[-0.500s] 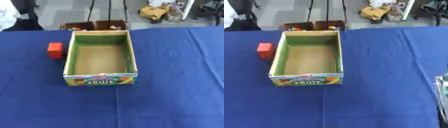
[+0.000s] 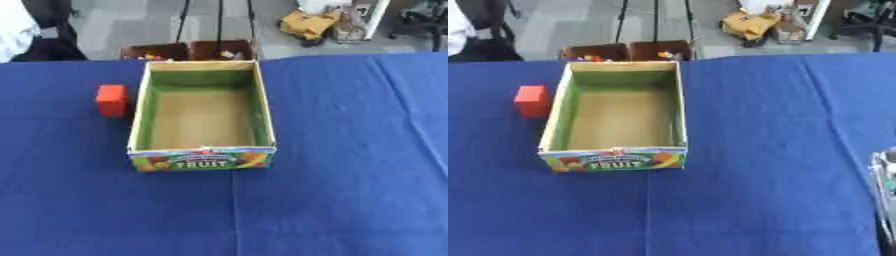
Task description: Pick up objects on the table and place them in the box.
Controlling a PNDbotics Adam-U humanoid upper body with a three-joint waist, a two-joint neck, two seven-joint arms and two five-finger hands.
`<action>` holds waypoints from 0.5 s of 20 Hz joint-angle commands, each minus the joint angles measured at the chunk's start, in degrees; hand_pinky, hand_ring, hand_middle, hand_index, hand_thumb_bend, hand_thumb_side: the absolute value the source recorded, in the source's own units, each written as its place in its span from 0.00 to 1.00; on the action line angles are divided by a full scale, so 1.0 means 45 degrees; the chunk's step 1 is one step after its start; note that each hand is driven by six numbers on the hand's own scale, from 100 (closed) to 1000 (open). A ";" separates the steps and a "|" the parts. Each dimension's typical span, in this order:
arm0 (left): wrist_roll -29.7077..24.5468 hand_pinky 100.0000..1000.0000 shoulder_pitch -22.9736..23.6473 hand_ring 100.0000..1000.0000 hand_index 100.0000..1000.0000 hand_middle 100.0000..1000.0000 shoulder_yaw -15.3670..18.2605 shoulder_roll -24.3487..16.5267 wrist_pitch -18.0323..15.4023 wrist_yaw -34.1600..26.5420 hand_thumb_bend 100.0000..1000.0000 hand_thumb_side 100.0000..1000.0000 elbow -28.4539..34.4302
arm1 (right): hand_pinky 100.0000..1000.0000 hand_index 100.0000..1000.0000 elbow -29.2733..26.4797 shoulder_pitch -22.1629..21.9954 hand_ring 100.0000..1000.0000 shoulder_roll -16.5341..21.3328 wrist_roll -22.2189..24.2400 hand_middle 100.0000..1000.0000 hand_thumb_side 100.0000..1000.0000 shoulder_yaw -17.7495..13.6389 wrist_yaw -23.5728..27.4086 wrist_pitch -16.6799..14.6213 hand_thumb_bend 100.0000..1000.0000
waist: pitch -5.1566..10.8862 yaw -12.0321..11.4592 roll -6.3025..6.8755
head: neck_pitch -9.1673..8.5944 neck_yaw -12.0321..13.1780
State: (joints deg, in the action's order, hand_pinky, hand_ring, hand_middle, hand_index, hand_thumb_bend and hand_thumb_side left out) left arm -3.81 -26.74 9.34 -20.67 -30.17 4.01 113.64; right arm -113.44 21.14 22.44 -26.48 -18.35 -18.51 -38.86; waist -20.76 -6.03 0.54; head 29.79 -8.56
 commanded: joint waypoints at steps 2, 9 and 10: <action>0.0148 0.64 0.0030 0.79 1.00 0.82 -0.0130 -0.1330 0.0041 -0.0291 0.00 0.88 0.0212 | 0.62 0.77 -0.0256 0.0065 0.77 0.0337 -0.0003 0.53 1.00 -0.0042 0.0055 -0.0085 0.00 | 0.0302 0.0038 0.0182 | 0.0146 0.0101; -0.0536 0.66 0.0371 0.83 1.00 0.88 -0.0564 -0.2419 0.0651 -0.0437 0.00 0.89 0.0212 | 0.62 0.77 -0.0256 0.0056 0.77 0.0497 0.0187 0.52 1.00 0.0017 0.0043 -0.0144 0.00 | 0.0240 0.0163 0.0434 | -0.0140 0.0218; -0.0703 0.67 0.0389 0.84 1.00 0.89 -0.0557 -0.2723 0.0838 -0.0332 0.00 0.89 0.0212 | 0.62 0.77 -0.0256 0.0056 0.77 0.0507 0.0212 0.52 1.00 0.0019 0.0052 -0.0145 0.00 | 0.0233 0.0171 0.0461 | -0.0134 0.0198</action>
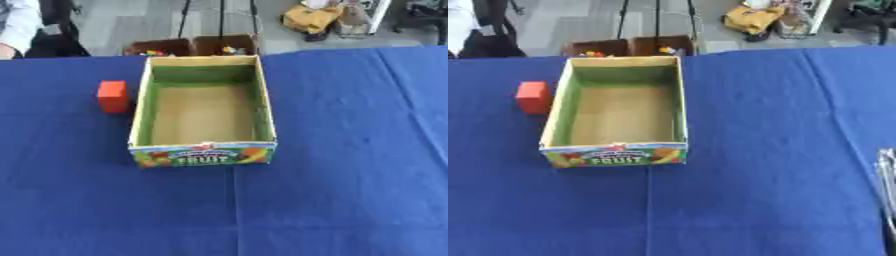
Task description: Pick up objects on the table and place them in the box.
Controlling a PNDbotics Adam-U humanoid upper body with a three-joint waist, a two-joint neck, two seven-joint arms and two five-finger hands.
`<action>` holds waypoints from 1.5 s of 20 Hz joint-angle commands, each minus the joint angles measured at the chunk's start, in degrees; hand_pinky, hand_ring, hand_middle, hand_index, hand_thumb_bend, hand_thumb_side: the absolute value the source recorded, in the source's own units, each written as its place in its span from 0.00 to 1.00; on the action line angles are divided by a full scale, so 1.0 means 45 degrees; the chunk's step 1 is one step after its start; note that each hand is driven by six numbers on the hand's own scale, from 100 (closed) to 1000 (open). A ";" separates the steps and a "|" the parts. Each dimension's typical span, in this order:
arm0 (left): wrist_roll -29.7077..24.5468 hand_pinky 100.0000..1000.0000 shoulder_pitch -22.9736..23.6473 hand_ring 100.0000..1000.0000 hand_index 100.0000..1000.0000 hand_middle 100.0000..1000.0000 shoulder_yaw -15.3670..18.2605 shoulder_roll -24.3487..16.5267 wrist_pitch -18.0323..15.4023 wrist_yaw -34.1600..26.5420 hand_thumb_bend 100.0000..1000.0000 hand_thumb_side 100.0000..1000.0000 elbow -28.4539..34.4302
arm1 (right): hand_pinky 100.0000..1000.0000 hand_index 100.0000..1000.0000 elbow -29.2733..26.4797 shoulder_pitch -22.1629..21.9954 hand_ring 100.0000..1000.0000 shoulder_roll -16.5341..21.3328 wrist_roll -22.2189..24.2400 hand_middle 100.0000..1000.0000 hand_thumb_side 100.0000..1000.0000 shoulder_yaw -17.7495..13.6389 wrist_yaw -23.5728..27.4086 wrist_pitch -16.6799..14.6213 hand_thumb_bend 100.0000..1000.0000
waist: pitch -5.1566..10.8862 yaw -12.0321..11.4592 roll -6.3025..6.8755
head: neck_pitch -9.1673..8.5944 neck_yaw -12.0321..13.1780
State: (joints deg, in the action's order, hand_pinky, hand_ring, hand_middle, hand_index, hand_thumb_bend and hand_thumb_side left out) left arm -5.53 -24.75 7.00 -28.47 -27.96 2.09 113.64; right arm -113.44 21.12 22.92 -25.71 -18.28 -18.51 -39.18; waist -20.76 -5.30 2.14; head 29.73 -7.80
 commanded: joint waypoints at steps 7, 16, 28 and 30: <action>-0.1548 0.75 -0.0228 0.92 1.00 0.97 -0.0148 -0.3190 0.1701 0.1197 0.00 0.84 -0.0017 | 0.62 0.76 -0.0256 0.0061 0.77 0.0501 0.0170 0.52 1.00 0.0053 0.0161 -0.0128 0.00 | 0.0188 0.0218 0.0239 | -0.0210 0.0035; -0.3250 0.79 -0.1718 0.95 1.00 0.95 -0.1140 -0.5956 0.2653 0.2898 0.00 0.68 -0.2153 | 0.62 0.76 -0.0256 0.0073 0.77 0.0562 0.0331 0.52 1.00 0.0170 0.0251 -0.0246 0.02 | 0.0072 0.0488 0.0269 | -0.0289 0.0316; -0.5523 0.80 -0.4765 0.97 1.00 0.95 -0.2562 -0.5787 0.1963 0.5172 0.00 0.84 -0.5821 | 0.63 0.76 -0.0256 0.0036 0.77 0.0580 0.0638 0.51 1.00 0.0330 0.0457 -0.0356 0.05 | 0.0033 0.0803 0.0332 | -0.0471 0.0766; -0.5891 0.80 -0.5286 0.97 1.00 0.95 -0.2747 -0.5550 0.1766 0.5539 0.00 0.91 -0.6409 | 0.63 0.76 -0.0256 0.0026 0.77 0.0579 0.0685 0.51 1.00 0.0356 0.0489 -0.0373 0.06 | 0.0034 0.0855 0.0345 | -0.0506 0.0842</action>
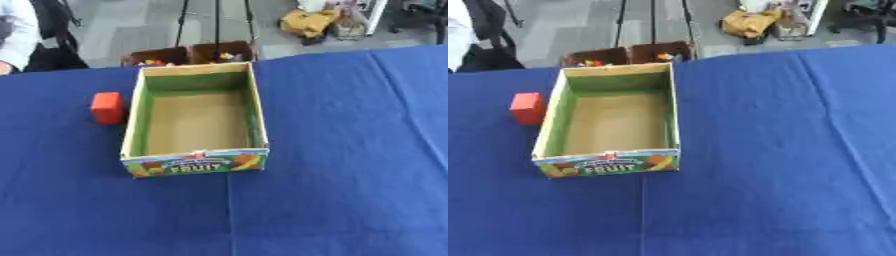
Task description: Pick up objects on the table and place them in the box.
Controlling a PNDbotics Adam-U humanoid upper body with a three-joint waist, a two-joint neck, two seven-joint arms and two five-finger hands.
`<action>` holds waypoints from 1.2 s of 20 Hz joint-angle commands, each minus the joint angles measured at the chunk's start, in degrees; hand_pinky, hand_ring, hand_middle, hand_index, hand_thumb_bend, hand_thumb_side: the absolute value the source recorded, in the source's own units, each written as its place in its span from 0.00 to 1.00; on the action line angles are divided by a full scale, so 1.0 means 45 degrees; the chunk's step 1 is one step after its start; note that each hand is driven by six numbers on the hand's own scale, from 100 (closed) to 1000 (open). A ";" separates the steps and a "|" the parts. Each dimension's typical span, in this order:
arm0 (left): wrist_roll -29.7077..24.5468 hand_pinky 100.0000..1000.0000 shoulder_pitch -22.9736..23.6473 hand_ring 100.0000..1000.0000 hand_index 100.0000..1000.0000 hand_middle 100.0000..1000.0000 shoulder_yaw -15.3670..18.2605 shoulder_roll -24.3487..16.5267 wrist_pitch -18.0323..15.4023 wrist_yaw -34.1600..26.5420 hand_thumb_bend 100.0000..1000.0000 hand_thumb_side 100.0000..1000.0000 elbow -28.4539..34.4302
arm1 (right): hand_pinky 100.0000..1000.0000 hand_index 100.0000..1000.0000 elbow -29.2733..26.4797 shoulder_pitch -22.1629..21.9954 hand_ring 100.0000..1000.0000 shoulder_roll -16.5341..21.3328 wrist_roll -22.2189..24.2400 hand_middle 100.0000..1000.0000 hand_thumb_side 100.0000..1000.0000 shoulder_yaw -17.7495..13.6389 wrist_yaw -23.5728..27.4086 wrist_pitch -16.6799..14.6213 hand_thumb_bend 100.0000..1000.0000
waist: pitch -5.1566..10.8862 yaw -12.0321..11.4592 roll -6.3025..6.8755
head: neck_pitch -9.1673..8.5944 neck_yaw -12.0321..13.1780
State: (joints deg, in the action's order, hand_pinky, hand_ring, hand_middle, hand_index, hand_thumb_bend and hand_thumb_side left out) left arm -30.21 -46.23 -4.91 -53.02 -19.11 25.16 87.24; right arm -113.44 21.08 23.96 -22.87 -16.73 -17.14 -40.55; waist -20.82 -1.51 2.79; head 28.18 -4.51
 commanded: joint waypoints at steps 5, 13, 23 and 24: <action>-0.1380 0.80 -0.1496 0.97 1.00 0.94 -0.0214 0.0619 -0.0640 0.1386 0.00 0.93 -0.1561 | 0.63 0.76 -0.0256 0.0003 0.77 0.0333 0.0148 0.51 1.00 0.0035 0.0259 -0.0092 0.07 | 0.0021 0.0111 0.0235 | -0.0282 0.0246; -0.1385 0.84 -0.2532 0.99 1.00 0.94 -0.0272 0.1982 -0.0856 0.2931 0.00 0.96 -0.3342 | 0.63 0.76 -0.0256 0.0042 0.77 0.0299 0.0304 0.50 1.00 0.0105 0.0382 -0.0123 0.08 | -0.0071 0.0326 0.0294 | -0.0496 0.0501; -0.1297 0.92 -0.3371 1.00 1.00 1.00 -0.0297 0.2624 -0.0371 0.4760 0.32 1.00 -0.4547 | 0.64 0.75 -0.0256 0.0160 0.77 0.0312 0.0537 0.49 1.00 0.0154 0.0485 -0.0187 0.11 | -0.0415 0.0575 0.0434 | -0.0787 0.0806; -0.1205 0.92 -0.3422 1.00 1.00 1.00 -0.0307 0.2673 -0.0221 0.4969 0.38 1.00 -0.4646 | 0.64 0.75 -0.0256 0.0177 0.77 0.0316 0.0551 0.49 1.00 0.0156 0.0497 -0.0197 0.11 | -0.0456 0.0612 0.0446 | -0.0819 0.0838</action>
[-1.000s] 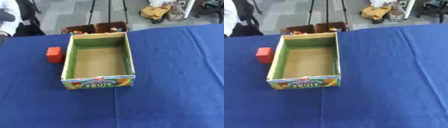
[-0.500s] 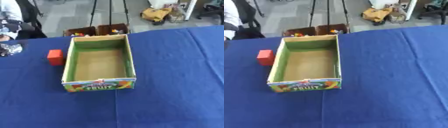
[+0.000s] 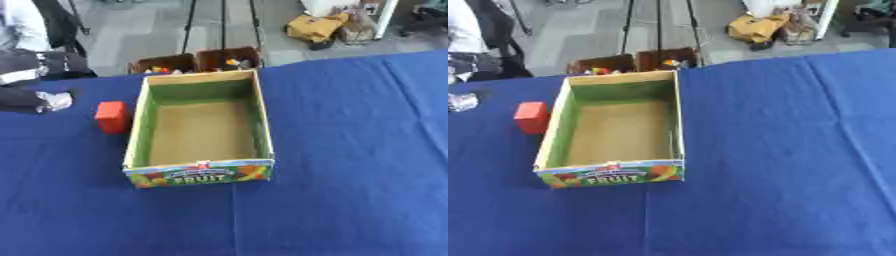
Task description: Pick up objects on the table and place them in the box.
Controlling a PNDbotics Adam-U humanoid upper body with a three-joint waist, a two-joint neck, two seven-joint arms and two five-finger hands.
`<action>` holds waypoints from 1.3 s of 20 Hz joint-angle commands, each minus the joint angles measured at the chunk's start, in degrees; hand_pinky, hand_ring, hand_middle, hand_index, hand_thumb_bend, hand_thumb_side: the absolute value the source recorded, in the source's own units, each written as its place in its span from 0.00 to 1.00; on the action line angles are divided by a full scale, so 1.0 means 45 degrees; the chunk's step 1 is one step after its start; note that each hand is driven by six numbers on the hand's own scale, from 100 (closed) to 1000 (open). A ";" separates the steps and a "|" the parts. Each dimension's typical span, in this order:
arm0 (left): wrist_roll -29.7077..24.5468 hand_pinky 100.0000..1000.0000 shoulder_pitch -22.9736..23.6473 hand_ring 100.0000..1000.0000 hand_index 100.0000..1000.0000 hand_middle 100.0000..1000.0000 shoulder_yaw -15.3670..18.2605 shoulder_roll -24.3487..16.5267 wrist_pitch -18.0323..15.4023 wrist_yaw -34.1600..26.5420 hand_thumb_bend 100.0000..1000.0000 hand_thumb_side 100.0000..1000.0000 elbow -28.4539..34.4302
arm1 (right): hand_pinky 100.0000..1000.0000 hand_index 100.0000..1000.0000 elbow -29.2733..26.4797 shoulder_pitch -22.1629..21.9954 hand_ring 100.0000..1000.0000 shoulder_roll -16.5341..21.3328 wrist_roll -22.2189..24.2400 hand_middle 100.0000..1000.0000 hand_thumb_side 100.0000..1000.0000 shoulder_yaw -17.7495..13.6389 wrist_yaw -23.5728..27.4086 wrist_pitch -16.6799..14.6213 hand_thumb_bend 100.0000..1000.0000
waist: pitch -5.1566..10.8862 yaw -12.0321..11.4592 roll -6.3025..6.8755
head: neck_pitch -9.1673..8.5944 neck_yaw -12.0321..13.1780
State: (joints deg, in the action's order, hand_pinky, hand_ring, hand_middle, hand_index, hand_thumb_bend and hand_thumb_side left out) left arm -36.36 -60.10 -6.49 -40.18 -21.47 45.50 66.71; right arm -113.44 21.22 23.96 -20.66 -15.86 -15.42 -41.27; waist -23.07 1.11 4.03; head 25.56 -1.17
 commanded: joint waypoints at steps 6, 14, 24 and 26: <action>0.0153 0.96 -0.0557 1.00 1.00 1.00 0.0127 0.0076 0.0755 0.1697 0.38 1.00 -0.0808 | 0.64 0.75 -0.0256 0.0209 0.77 0.0322 0.0146 0.49 1.00 -0.0028 0.0153 -0.0079 0.13 | -0.0124 0.0194 0.0212 | -0.0331 0.0253; -0.0140 0.95 -0.0697 1.00 1.00 1.00 0.0513 0.0607 0.0354 0.3160 0.21 0.80 -0.1396 | 0.64 0.74 -0.0256 0.0262 0.77 0.0298 0.0171 0.48 1.00 -0.0034 0.0179 -0.0112 0.14 | -0.0298 0.0328 0.0179 | -0.0532 0.0426; 0.0869 0.87 -0.0853 1.00 1.00 1.00 0.0846 0.0642 0.0397 0.4288 0.10 0.56 -0.1714 | 0.64 0.73 -0.0256 0.0355 0.77 0.0293 0.0266 0.47 1.00 -0.0019 0.0122 -0.0148 0.18 | -0.0684 0.0592 0.0272 | -0.0887 0.0572; 0.1061 0.86 -0.0889 1.00 1.00 1.00 0.0902 0.0607 0.0432 0.4345 0.09 0.56 -0.1780 | 0.64 0.72 -0.0256 0.0351 0.77 0.0287 0.0294 0.47 1.00 -0.0027 0.0105 -0.0153 0.19 | -0.0753 0.0618 0.0286 | -0.0928 0.0587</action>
State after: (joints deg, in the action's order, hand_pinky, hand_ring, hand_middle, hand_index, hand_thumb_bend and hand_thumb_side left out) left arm -32.42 -62.67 -3.33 -35.68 -19.66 64.60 58.37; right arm -113.44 22.21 23.96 -19.59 -15.85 -14.98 -41.83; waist -26.86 3.91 4.60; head 22.18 1.24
